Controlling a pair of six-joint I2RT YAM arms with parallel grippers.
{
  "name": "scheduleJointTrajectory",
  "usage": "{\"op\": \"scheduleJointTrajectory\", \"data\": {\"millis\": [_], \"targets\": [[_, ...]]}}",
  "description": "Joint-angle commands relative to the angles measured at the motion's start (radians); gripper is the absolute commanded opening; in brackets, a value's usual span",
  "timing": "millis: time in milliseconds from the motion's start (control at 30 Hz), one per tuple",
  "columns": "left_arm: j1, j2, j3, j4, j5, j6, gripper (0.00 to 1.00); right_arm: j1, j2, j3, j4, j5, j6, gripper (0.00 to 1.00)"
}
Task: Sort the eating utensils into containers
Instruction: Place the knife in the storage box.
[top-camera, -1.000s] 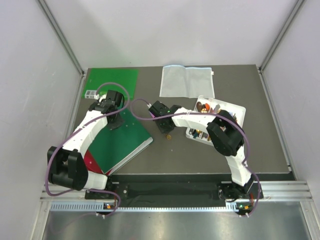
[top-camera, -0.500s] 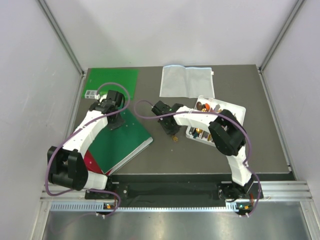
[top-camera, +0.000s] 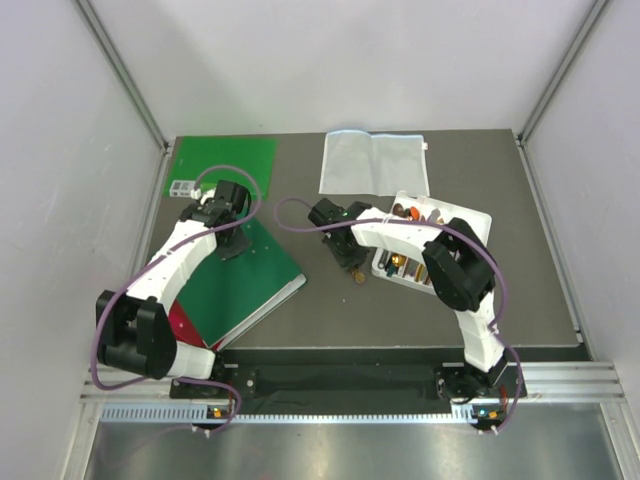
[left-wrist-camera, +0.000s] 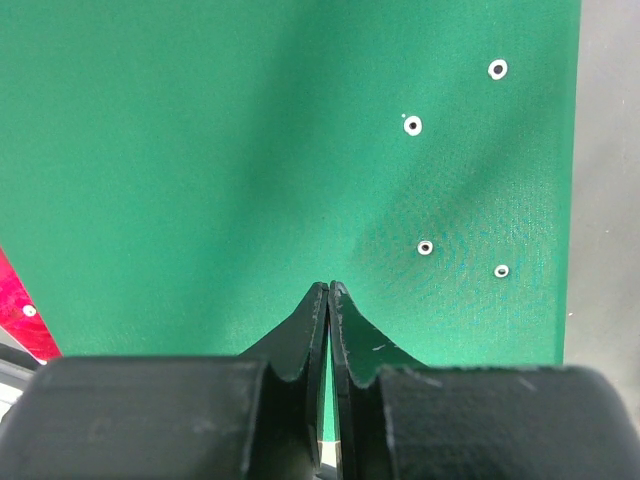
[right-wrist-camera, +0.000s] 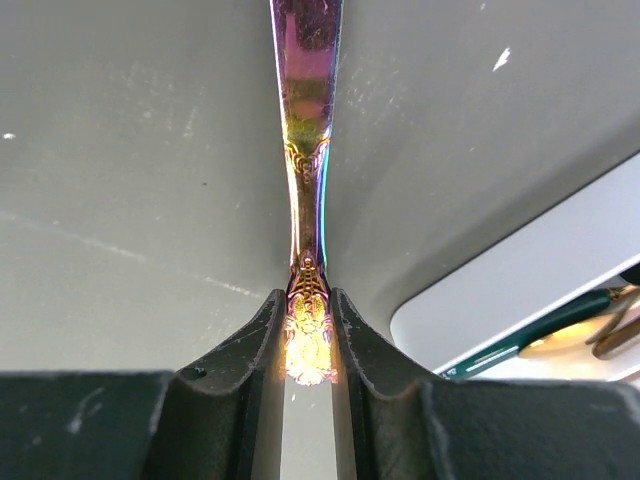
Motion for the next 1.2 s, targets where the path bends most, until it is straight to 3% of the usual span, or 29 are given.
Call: {"op": "scheduleJointTrajectory", "data": {"millis": [0, 900, 1167], "targets": [[-0.008, 0.002, 0.006, 0.014, -0.006, -0.007, 0.08, -0.018, -0.078, 0.072, -0.018, 0.027, -0.006, 0.00], [-0.025, 0.029, 0.018, 0.016, -0.007, -0.007, 0.08, -0.098, -0.171, 0.085, -0.062, 0.096, -0.018, 0.00], [-0.037, 0.043, 0.023, 0.021, -0.006, -0.008, 0.08, -0.140, -0.248, -0.007, -0.071, 0.126, 0.003, 0.00]]}}
